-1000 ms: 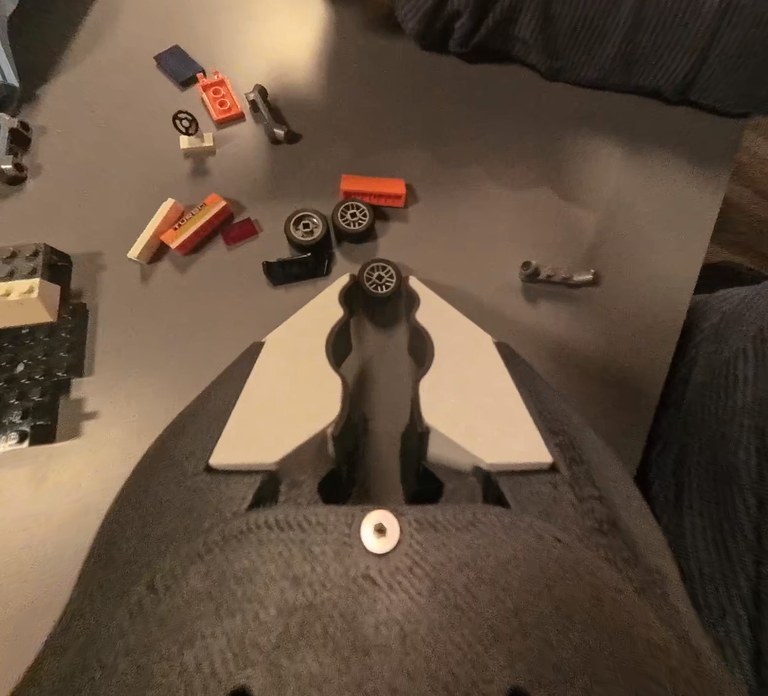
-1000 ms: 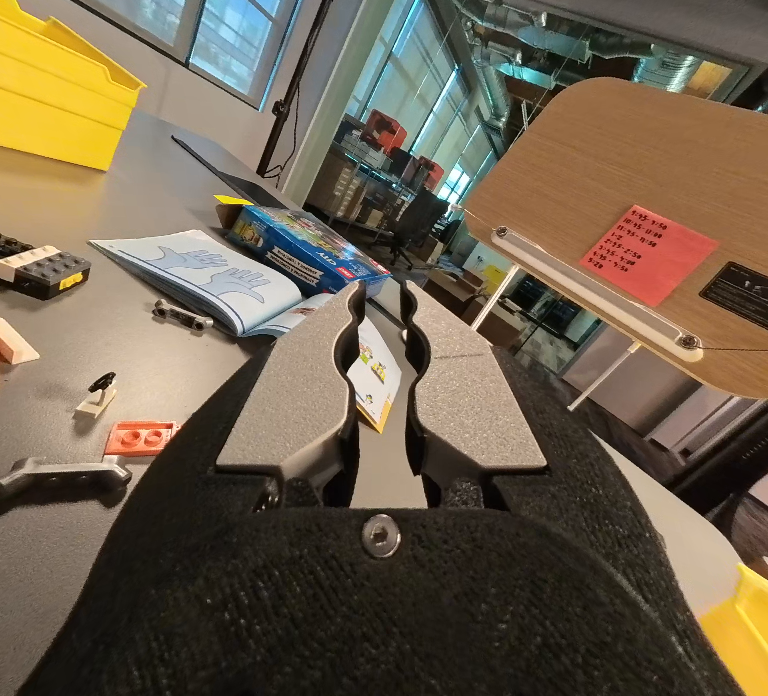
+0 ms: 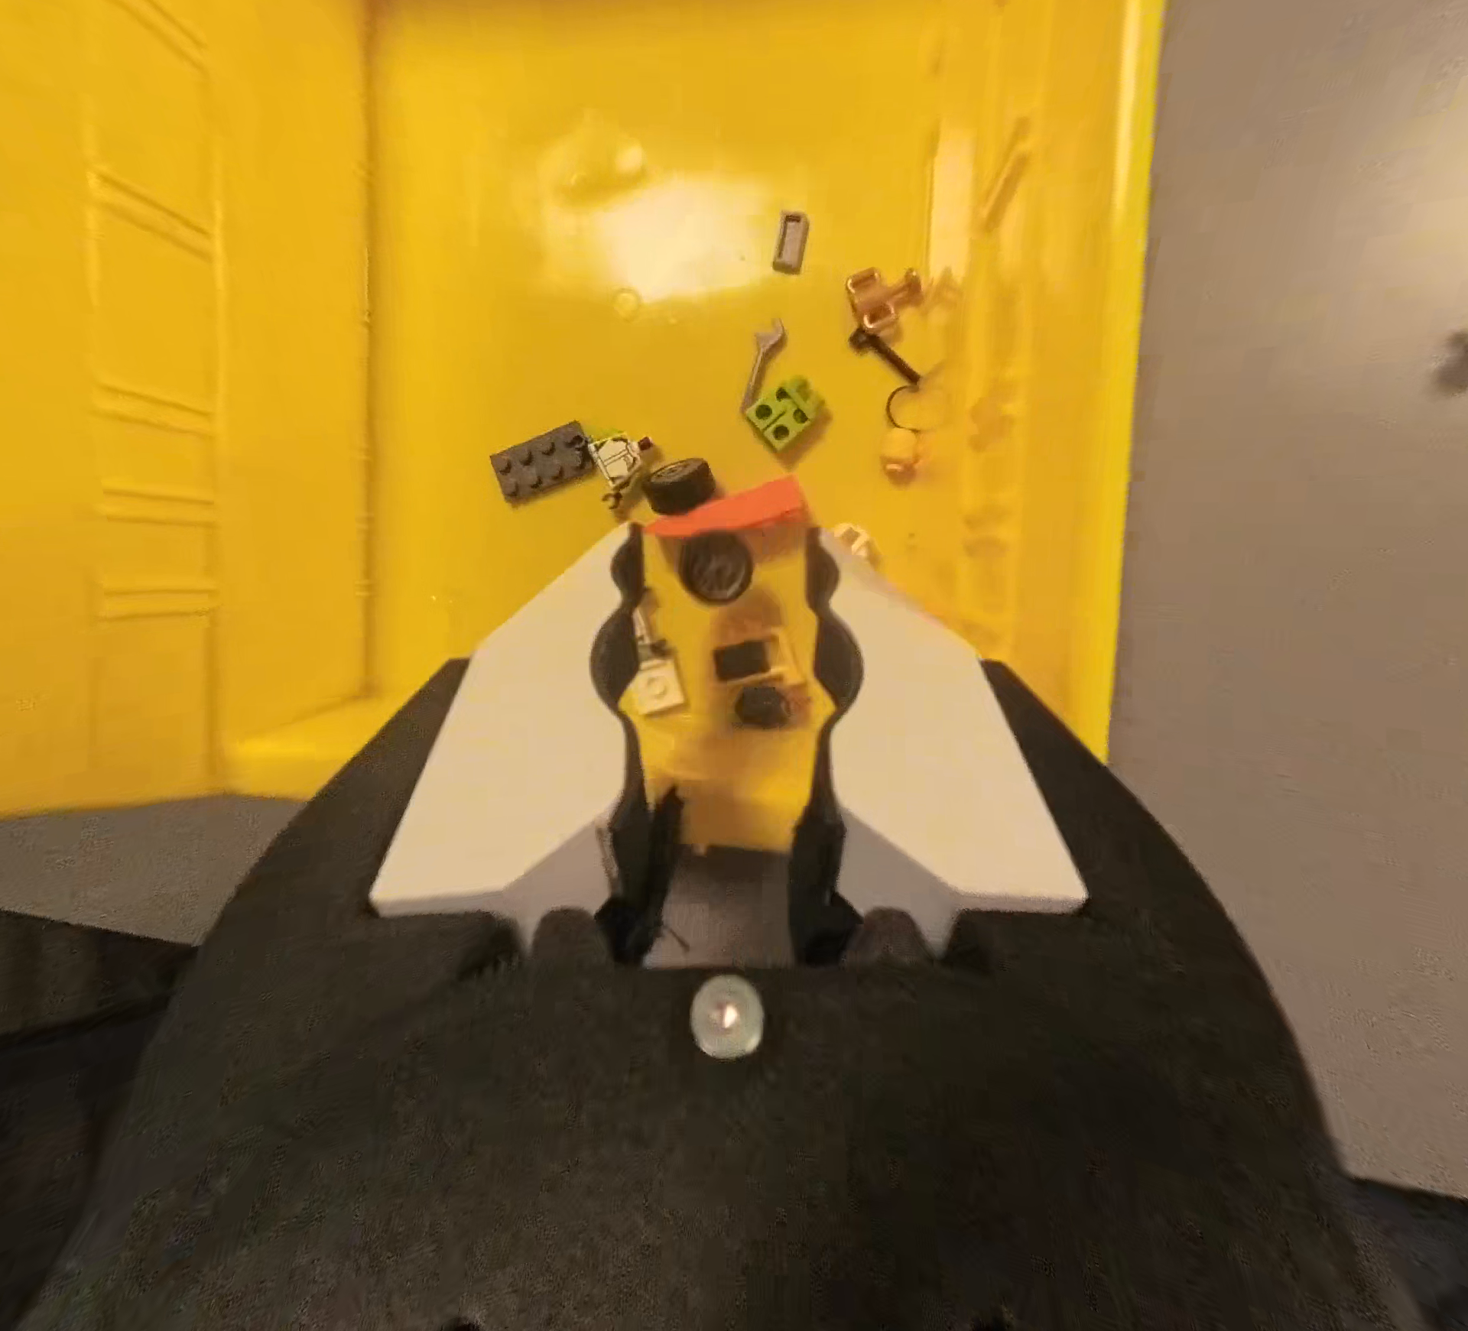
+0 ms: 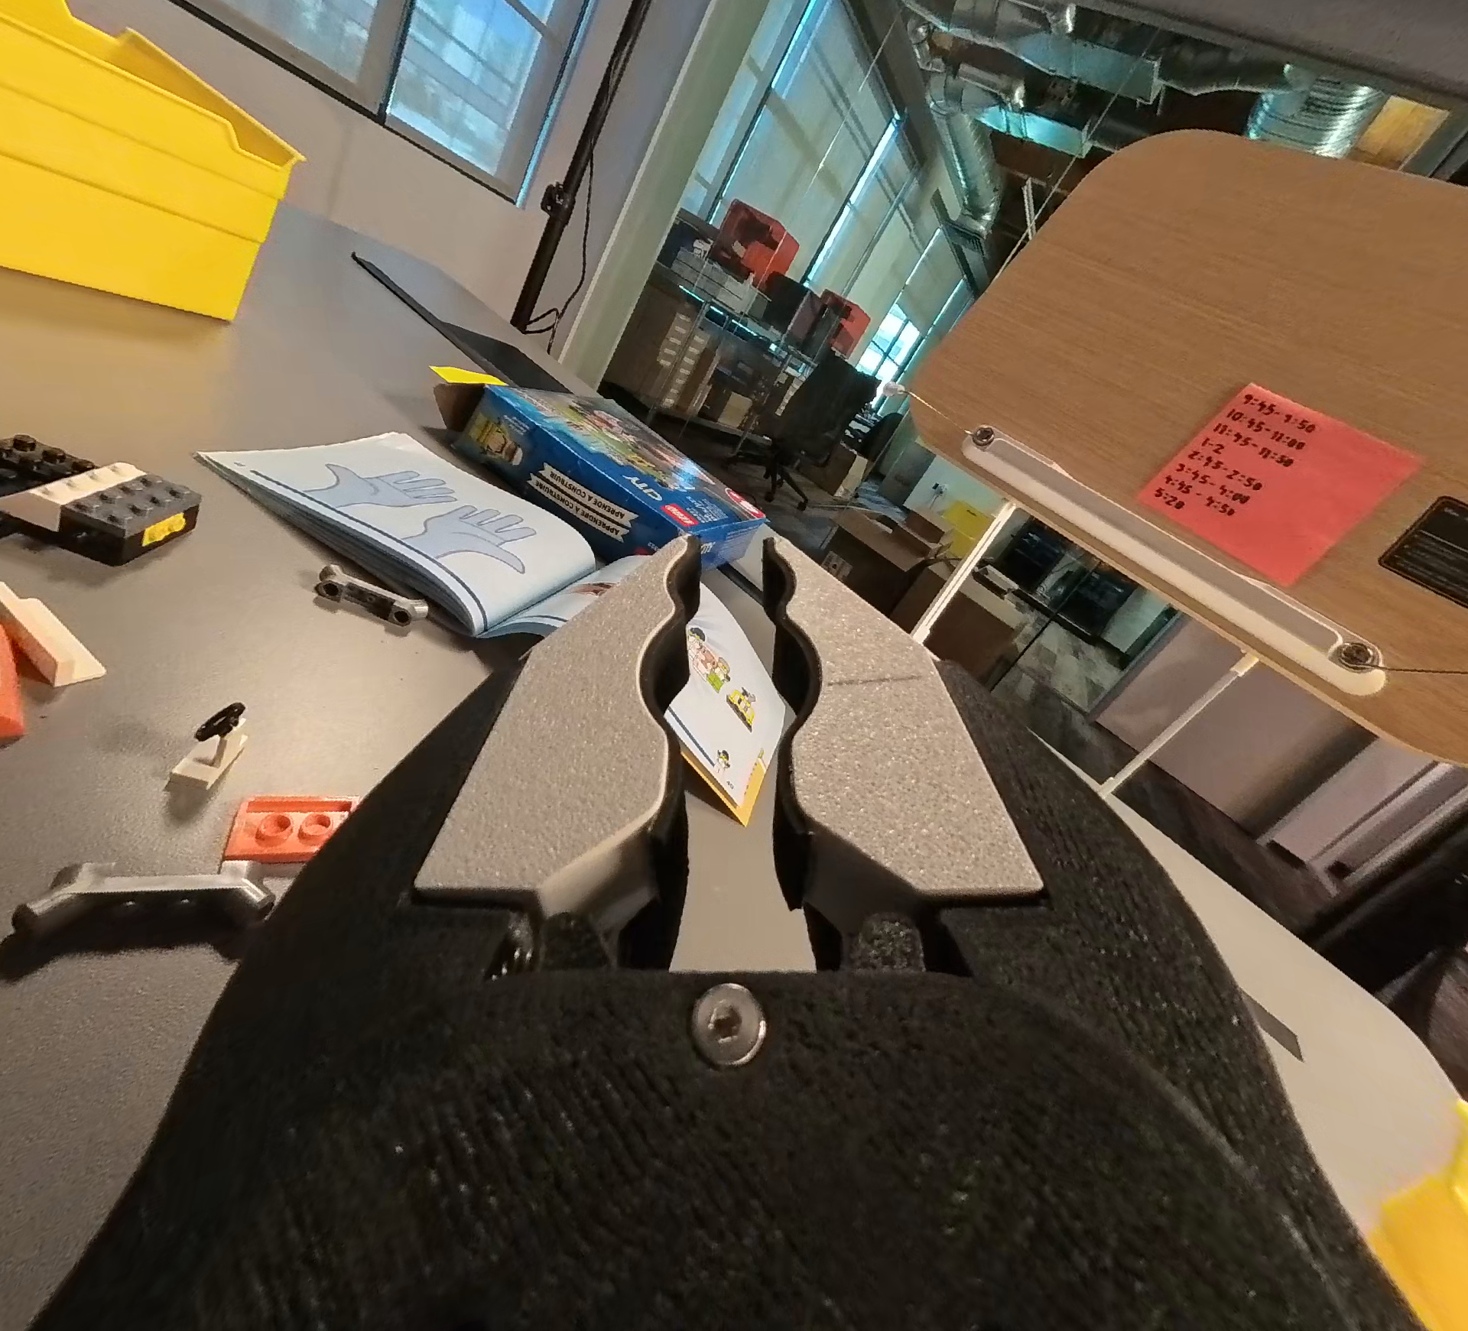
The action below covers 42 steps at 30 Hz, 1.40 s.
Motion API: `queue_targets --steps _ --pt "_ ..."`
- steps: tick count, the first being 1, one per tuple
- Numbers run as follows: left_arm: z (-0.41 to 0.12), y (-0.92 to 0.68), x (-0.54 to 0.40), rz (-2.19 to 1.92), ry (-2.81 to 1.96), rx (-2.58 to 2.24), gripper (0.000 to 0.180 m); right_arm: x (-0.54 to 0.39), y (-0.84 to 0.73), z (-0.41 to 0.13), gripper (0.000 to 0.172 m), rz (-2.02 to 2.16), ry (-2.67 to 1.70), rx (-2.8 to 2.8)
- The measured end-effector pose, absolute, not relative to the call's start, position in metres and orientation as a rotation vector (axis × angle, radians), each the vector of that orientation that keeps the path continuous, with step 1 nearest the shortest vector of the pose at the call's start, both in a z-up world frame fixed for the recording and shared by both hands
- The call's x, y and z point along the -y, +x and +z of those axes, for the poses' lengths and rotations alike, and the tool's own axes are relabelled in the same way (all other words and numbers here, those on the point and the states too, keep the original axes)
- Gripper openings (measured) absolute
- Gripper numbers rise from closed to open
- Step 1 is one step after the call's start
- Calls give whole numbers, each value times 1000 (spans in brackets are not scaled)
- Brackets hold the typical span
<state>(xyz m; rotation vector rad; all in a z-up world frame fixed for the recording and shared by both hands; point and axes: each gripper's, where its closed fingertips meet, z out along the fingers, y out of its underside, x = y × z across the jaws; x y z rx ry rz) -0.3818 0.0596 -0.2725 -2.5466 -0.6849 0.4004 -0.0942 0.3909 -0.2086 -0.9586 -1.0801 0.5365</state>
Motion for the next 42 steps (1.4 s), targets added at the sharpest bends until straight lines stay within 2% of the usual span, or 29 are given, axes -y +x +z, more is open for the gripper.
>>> queue_targets --steps 3,5,8,11,13,15,19,22,32,37,42 --pt "-268 -388 -60 450 -2490 719 53 -391 -94 -208 13 537 -959 1079" --pt "-246 -395 -56 603 -2386 728 59 -391 -94 -209 13 536 -959 1080" --pt "-189 -373 -70 722 -2097 616 57 -391 -94 -209 13 533 -958 1085" --pt "-157 -288 -128 454 -1904 273 47 -391 -95 -209 13 529 -957 1089" --pt "-169 -206 -168 107 -1913 -35 38 -390 -95 -209 13 530 -956 1090" --pt "-204 -145 -187 -183 -2016 -227 38 -390 -95 -210 13 531 -955 1092" --pt "-284 -105 -207 -288 -2246 -394 48 -388 -96 -210 13 535 -948 1104" --pt "-314 -92 -214 -358 -2352 -358 51 -387 -97 -211 13 536 -946 1109" --pt "-318 -94 -221 -239 -2346 -389 30 -386 -99 -211 13 538 -940 1120" --pt "-317 -99 -218 -204 -2343 -419 30 -386 -99 -211 13 538 -939 1122" --pt "-260 -150 -216 -67 -2153 -237 30 -385 -99 -212 14 537 -937 1126"
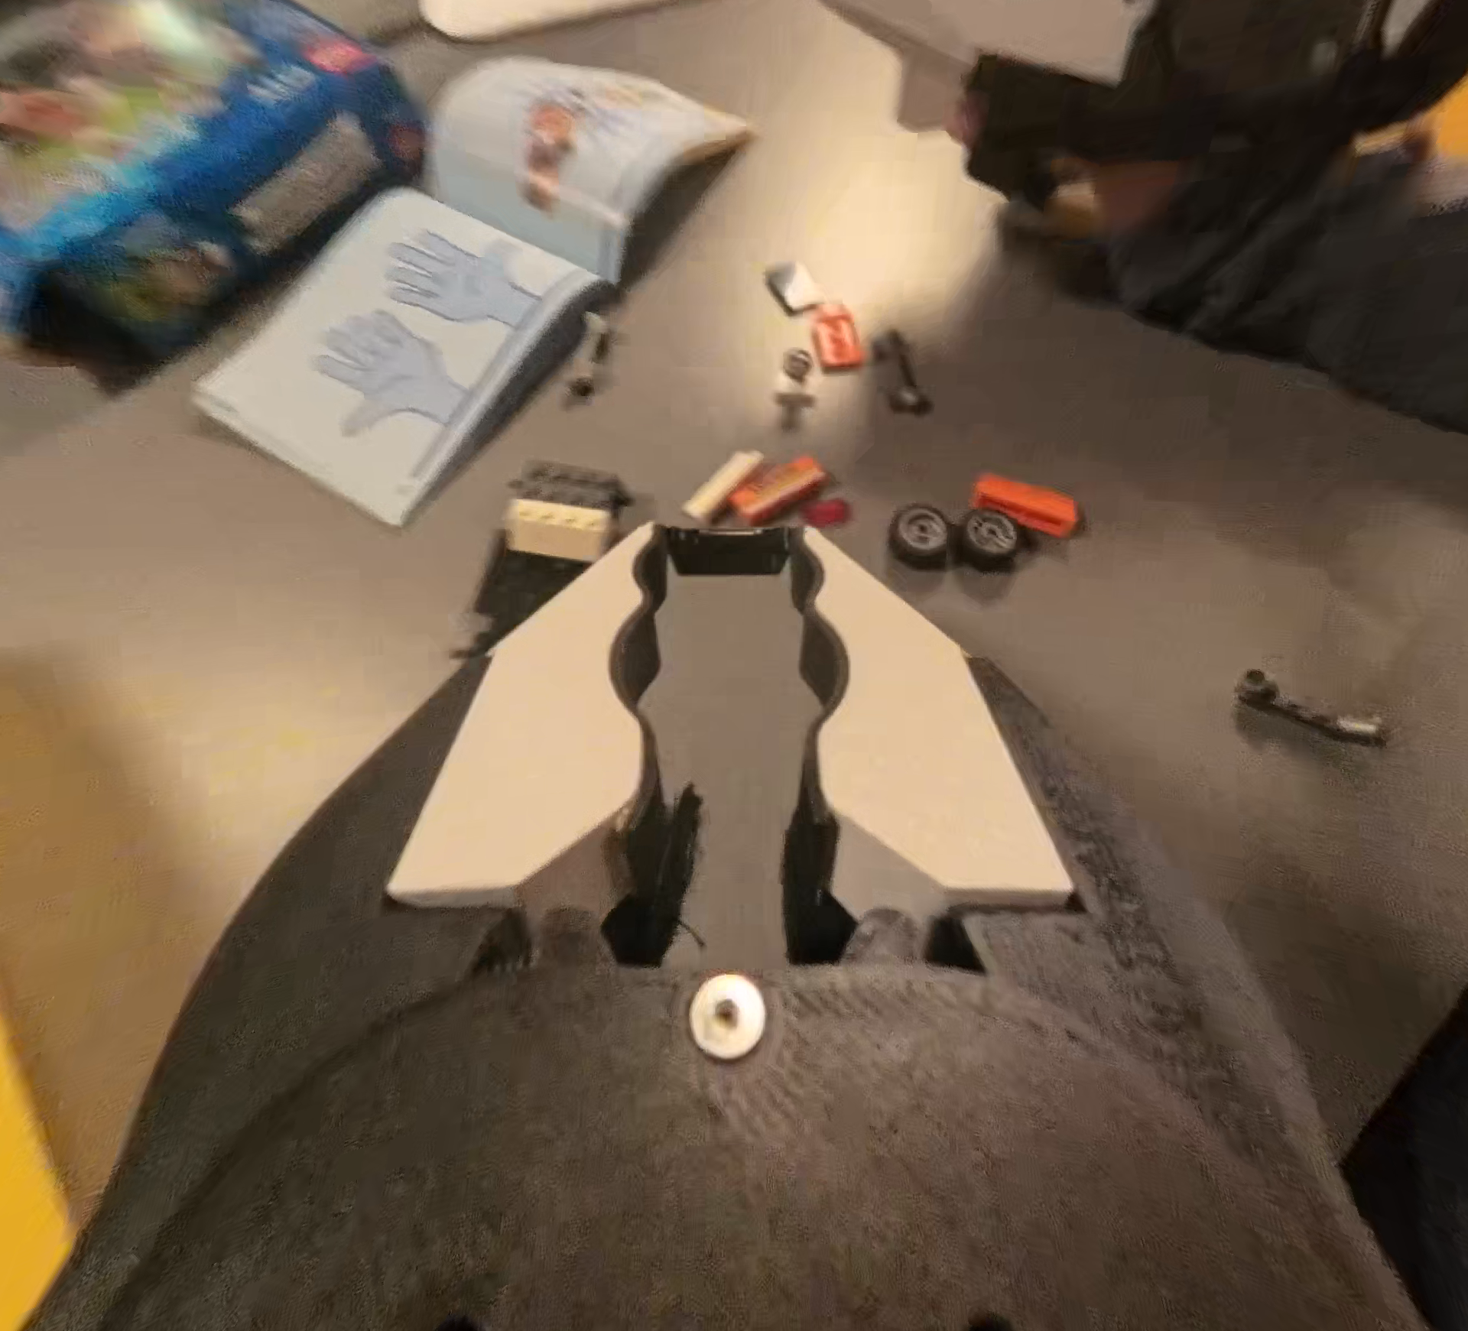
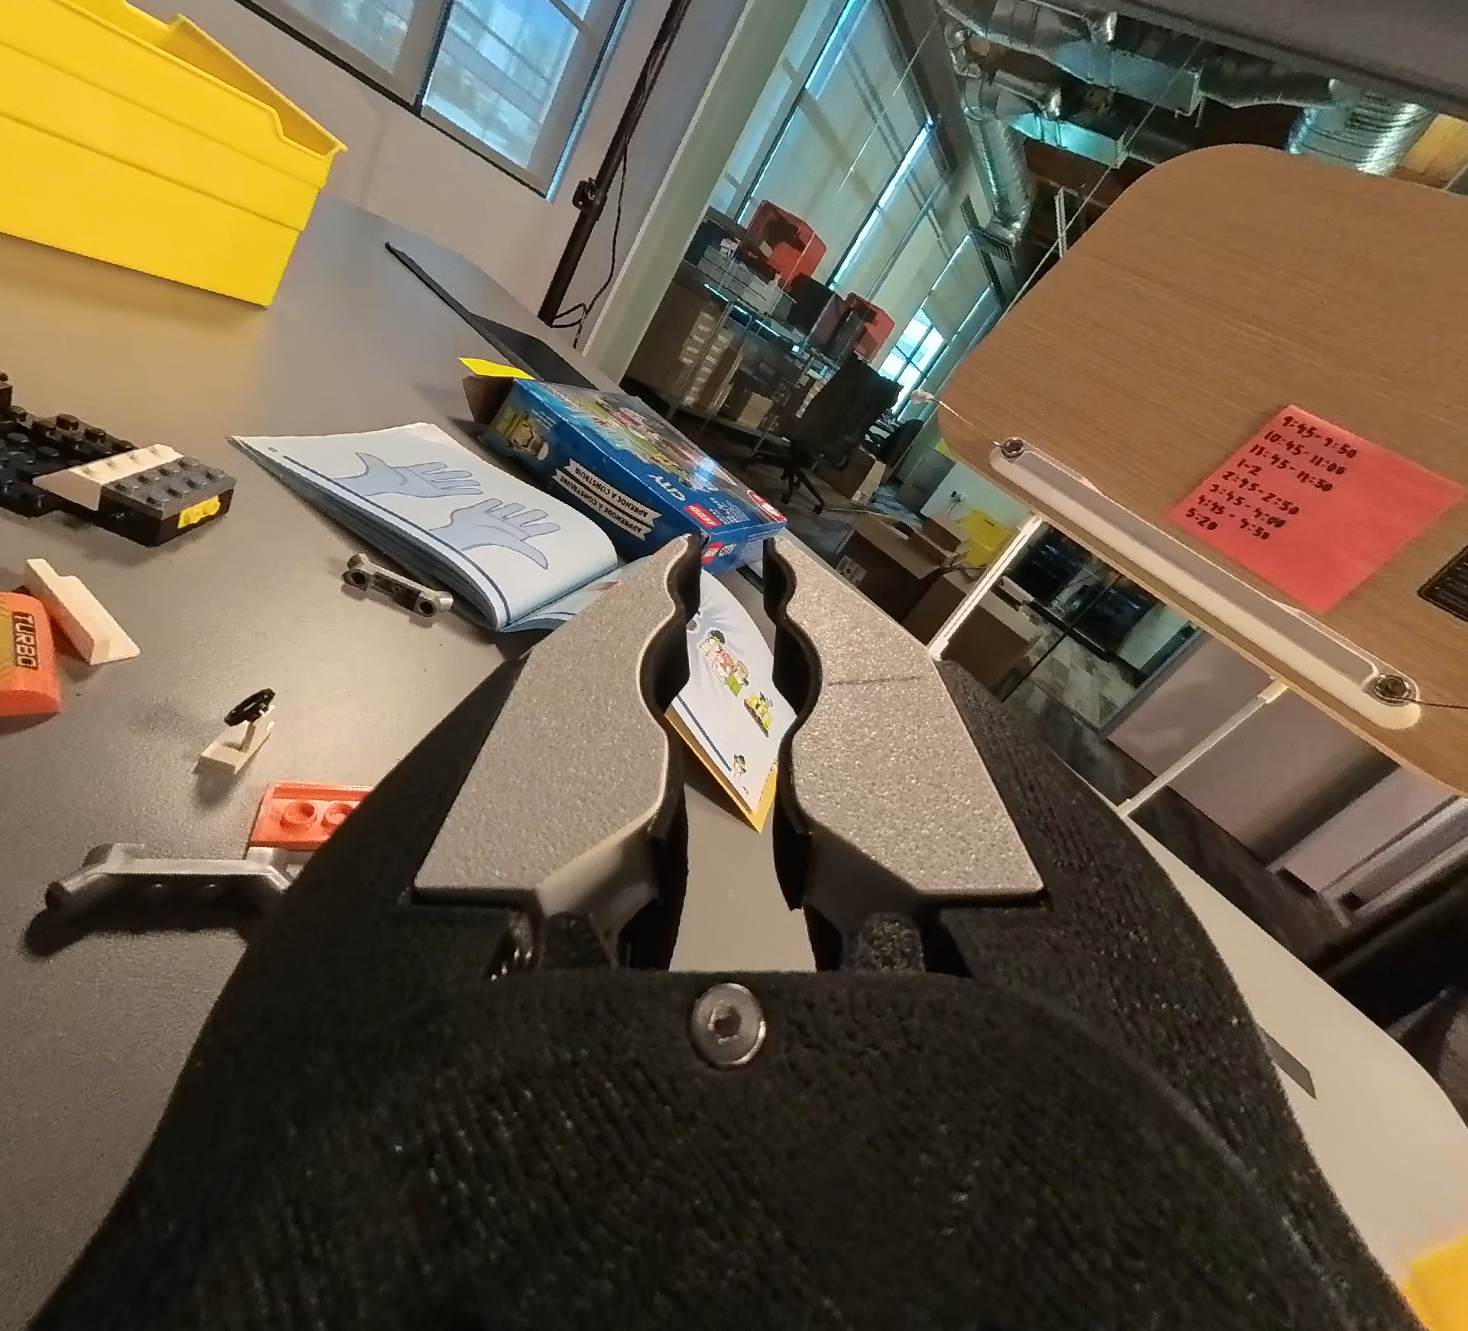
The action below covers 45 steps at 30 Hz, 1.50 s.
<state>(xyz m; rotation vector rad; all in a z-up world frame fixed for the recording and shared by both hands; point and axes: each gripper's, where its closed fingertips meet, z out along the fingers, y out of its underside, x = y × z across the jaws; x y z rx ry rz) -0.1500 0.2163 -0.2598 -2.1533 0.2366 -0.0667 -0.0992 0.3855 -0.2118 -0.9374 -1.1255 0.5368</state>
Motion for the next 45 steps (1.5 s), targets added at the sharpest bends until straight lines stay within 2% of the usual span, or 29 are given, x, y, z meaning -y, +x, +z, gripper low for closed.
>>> queue_targets --steps 5,8,12,20,26,28,33,36,38,42,45 --pt "-174 -247 -178 217 -1876 77 30 -385 -99 -212 14 535 -937 1127" --pt "-147 -302 -136 433 -1798 270 29 -385 -99 -212 14 533 -938 1127" --pt "-171 -357 -97 547 -1910 509 29 -385 -99 -212 14 528 -939 1128" --pt "-250 -385 -78 391 -2247 786 32 -385 -100 -213 14 532 -936 1132" --pt "-256 -394 -67 440 -2251 888 58 -384 -100 -213 14 535 -934 1136" --pt "-238 -400 -61 561 -2171 887 59 -384 -100 -213 14 535 -933 1137" --pt "-159 -364 -91 772 -1892 510 54 -383 -101 -213 14 532 -932 1140" --pt "-144 -299 -136 539 -1830 197 46 -383 -101 -214 14 531 -931 1143" --pt "-157 -233 -167 211 -1838 -79 37 -383 -101 -214 14 531 -931 1143" --pt "-217 -116 -173 -448 -1973 -566 28 -383 -102 -214 14 531 -929 1148" --pt "-267 -99 -181 -454 -2121 -665 30 -382 -102 -214 14 530 -928 1150"
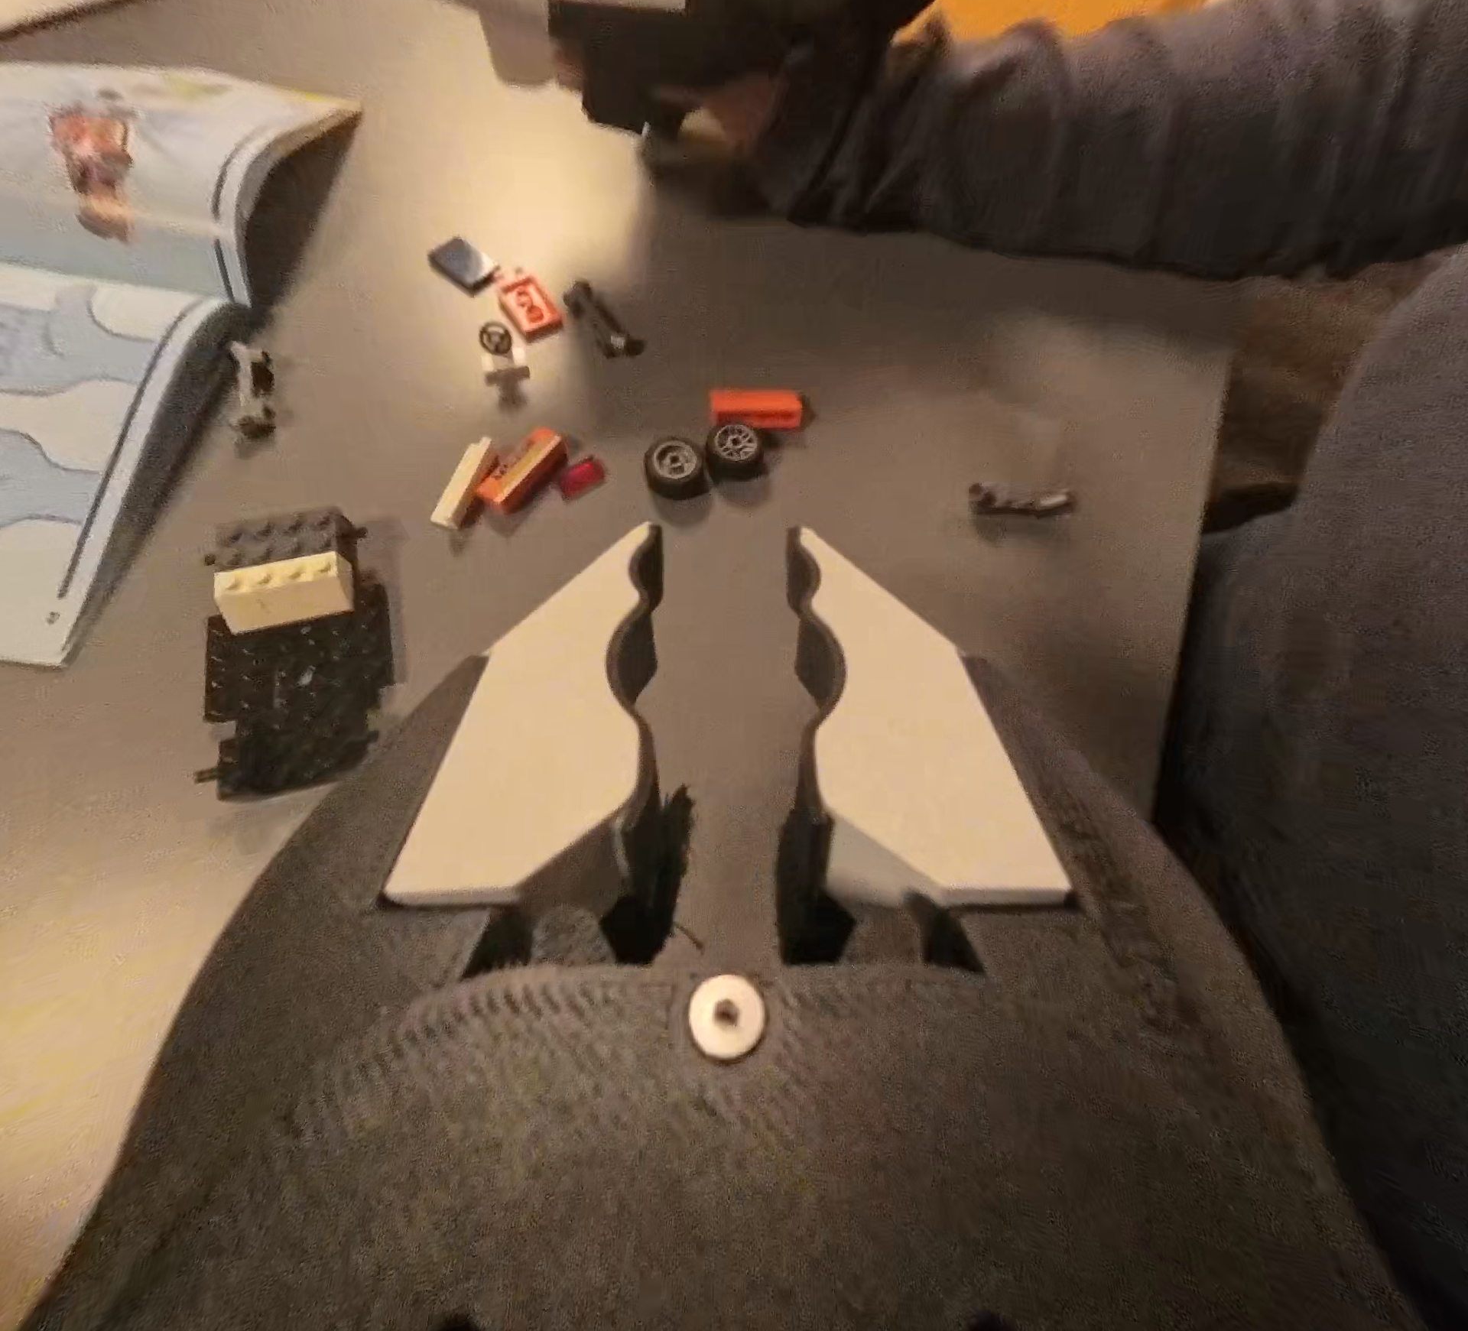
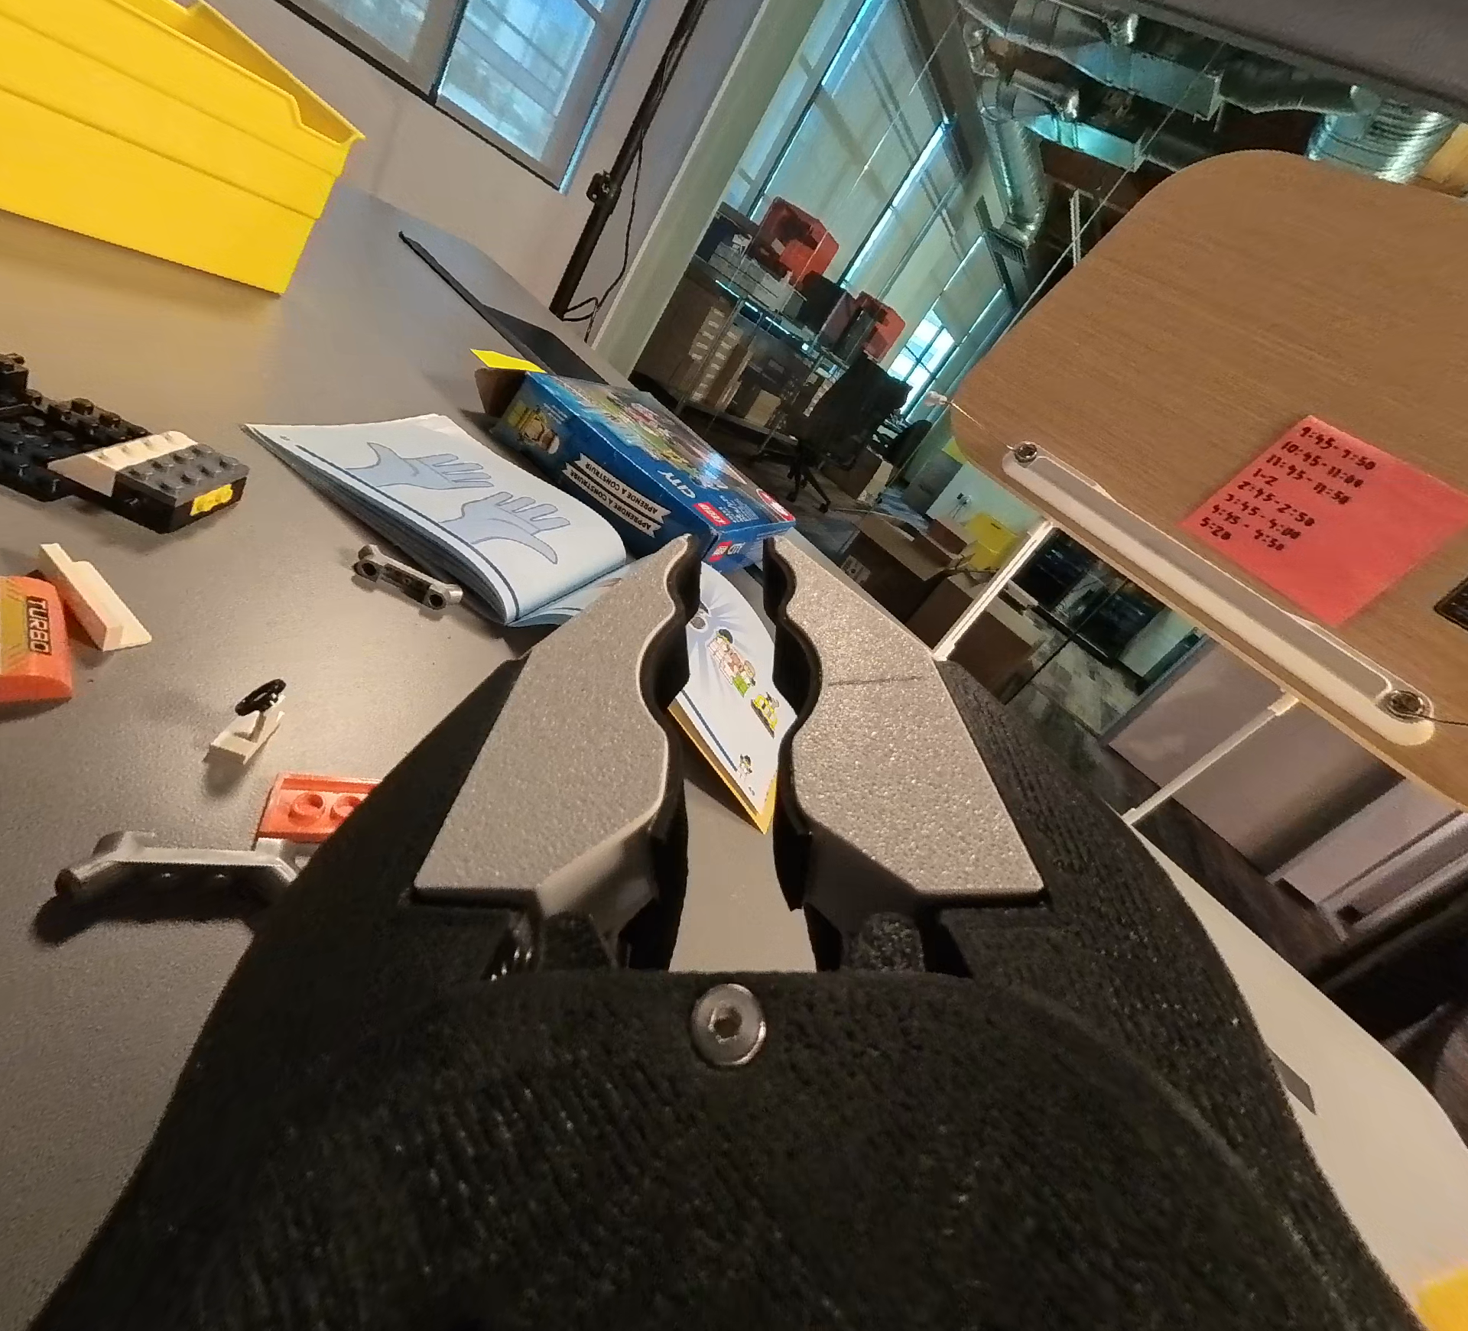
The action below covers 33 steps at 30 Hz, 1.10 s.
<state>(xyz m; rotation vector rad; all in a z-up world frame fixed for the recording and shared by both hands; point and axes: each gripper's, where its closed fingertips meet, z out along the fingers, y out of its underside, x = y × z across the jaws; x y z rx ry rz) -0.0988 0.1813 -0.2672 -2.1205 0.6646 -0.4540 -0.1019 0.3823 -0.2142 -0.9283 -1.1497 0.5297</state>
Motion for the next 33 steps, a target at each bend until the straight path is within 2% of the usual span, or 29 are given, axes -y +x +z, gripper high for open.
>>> queue_targets --steps 4,8,23,27,33 --pt "-292 -91 -201 -421 -2182 -648 39 -382 -102 -214 14 530 -927 1153" --pt "-302 -80 -212 -487 -2195 -639 39 -382 -103 -215 14 528 -926 1157" --pt "-317 -77 -224 -305 -2209 -727 21 -380 -105 -216 14 528 -917 1172" --pt "-283 -128 -226 22 -2164 -571 20 -380 -104 -215 14 529 -920 1166" --pt "-170 -264 -173 590 -1925 18 20 -383 -101 -215 14 513 -930 1153"
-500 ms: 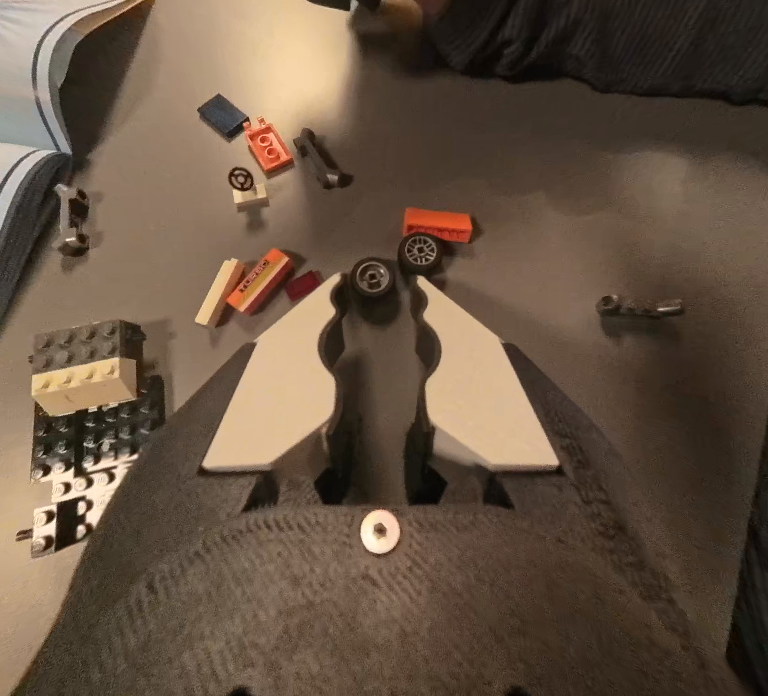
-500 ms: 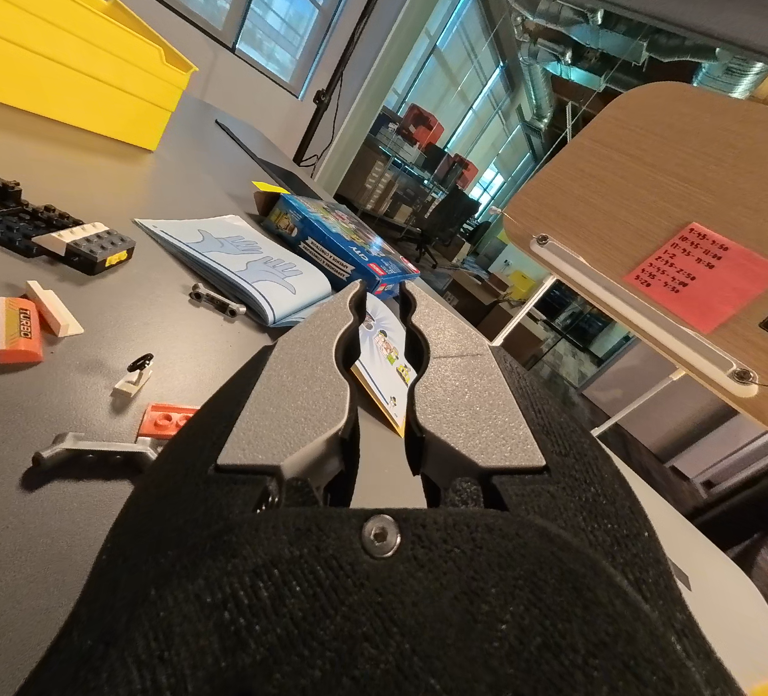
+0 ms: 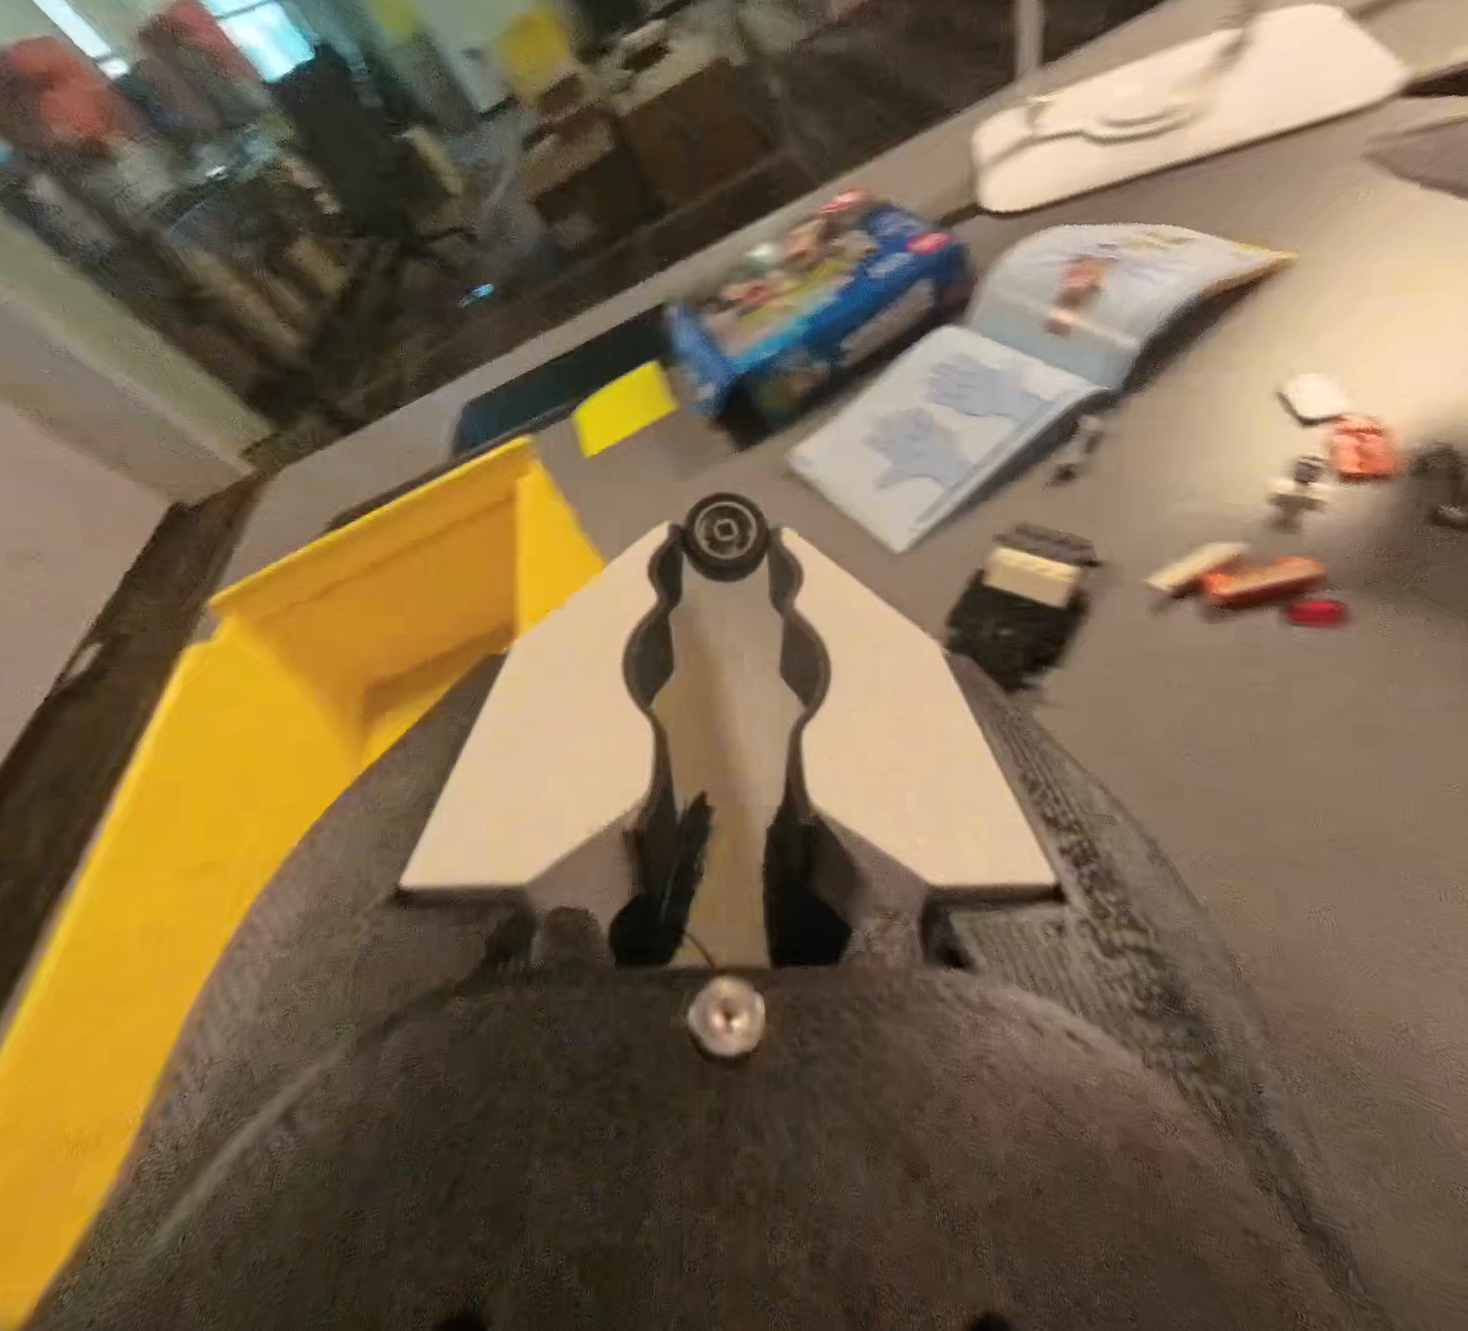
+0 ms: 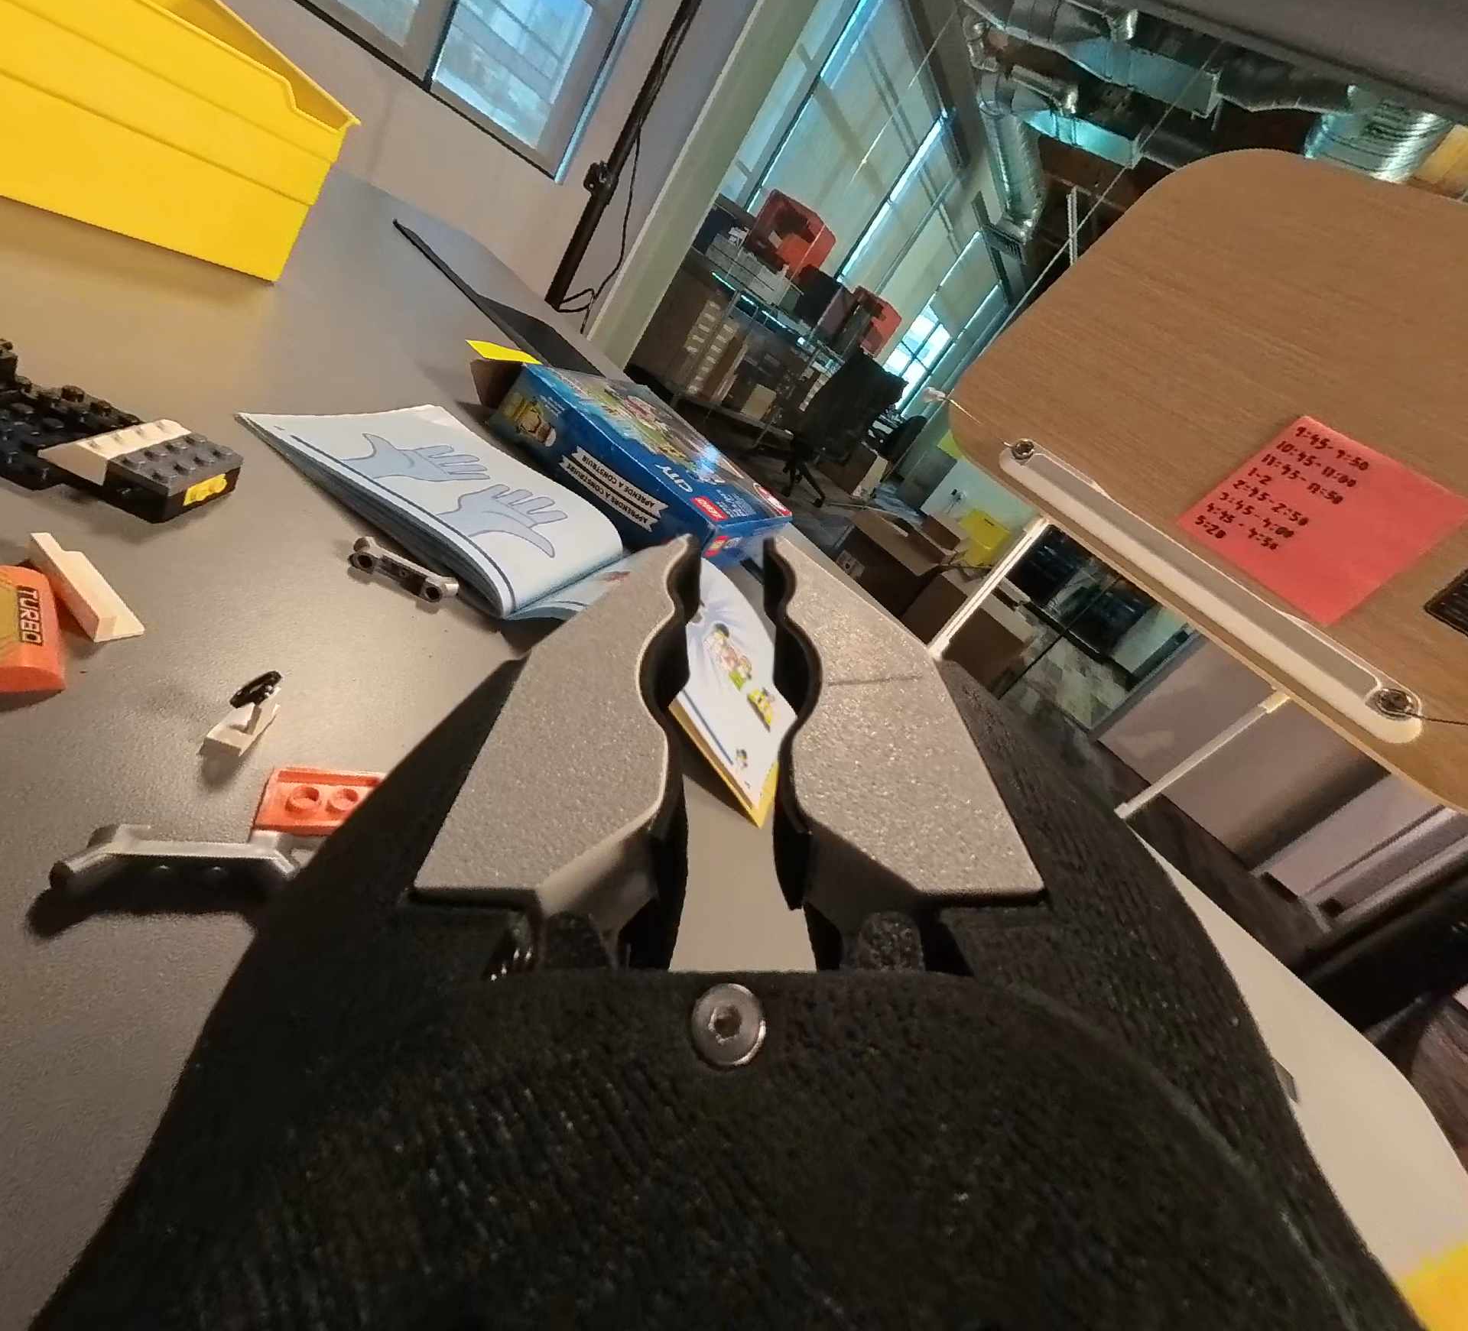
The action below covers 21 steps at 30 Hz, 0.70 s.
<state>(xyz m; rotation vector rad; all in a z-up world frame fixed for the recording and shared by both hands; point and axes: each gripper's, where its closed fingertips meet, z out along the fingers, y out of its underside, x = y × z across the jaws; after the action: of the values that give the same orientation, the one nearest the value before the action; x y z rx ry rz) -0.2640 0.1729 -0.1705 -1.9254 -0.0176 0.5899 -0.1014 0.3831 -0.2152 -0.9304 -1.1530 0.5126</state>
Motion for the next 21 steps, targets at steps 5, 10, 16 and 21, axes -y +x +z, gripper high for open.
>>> queue_targets --steps 5,10,16,21 --pt "-174 -350 -104 668 -2109 404 20 -393 -95 -214 14 474 -960 1111" --pt "-210 -384 -66 689 -2288 540 20 -400 -95 -218 14 392 -985 1118" --pt "-249 -386 -55 550 -2415 669 24 -406 -91 -218 14 365 -1005 1095" --pt "-255 -387 -53 515 -2403 761 55 -411 -85 -218 14 329 -1027 1066"
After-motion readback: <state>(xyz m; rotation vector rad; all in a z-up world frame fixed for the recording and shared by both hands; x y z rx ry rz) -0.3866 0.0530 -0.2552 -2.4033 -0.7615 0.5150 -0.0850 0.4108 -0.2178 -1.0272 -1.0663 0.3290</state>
